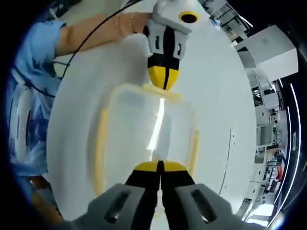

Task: Snap each plastic latch of the storage box into its locked position after aligning the lid with the box until every specified latch is closed and the lid sits flush.

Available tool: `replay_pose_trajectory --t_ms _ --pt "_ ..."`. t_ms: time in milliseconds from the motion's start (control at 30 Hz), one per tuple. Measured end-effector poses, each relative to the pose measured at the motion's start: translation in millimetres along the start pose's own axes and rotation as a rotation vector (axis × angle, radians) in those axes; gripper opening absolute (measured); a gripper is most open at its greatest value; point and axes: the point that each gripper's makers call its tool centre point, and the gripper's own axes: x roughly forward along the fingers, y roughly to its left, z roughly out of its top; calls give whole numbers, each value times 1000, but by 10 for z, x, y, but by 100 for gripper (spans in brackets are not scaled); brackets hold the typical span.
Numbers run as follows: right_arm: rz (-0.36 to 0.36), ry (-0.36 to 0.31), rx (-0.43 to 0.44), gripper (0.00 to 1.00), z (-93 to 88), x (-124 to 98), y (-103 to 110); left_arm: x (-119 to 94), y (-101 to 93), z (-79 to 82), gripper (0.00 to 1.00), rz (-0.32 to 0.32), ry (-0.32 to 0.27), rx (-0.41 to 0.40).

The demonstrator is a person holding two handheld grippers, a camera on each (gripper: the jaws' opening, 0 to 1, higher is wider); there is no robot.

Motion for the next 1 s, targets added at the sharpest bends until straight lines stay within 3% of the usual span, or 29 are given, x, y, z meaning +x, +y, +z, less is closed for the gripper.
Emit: replay_pose_trajectory --t_ms 633,833,867,900,933,1000 --pt "12 -87 43 0 -45 -34 -1 19 2 51 0 -4 6 -37" --pt "8 -77 26 0 -43 -19 7 28 1 42 0 -5 14 -44" --pt "9 -78 27 0 -39 -12 12 18 -14 -46 0 -1 48 -105" --pt "11 -79 26 0 -38 -8 13 83 -50 -32 0 -19 23 -65" --pt "13 -82 42 0 -40 -3 11 126 -77 -82 0 5 46 -14" --pt "9 -85 32 0 -39 8 18 117 -89 -35 0 6 45 -8"
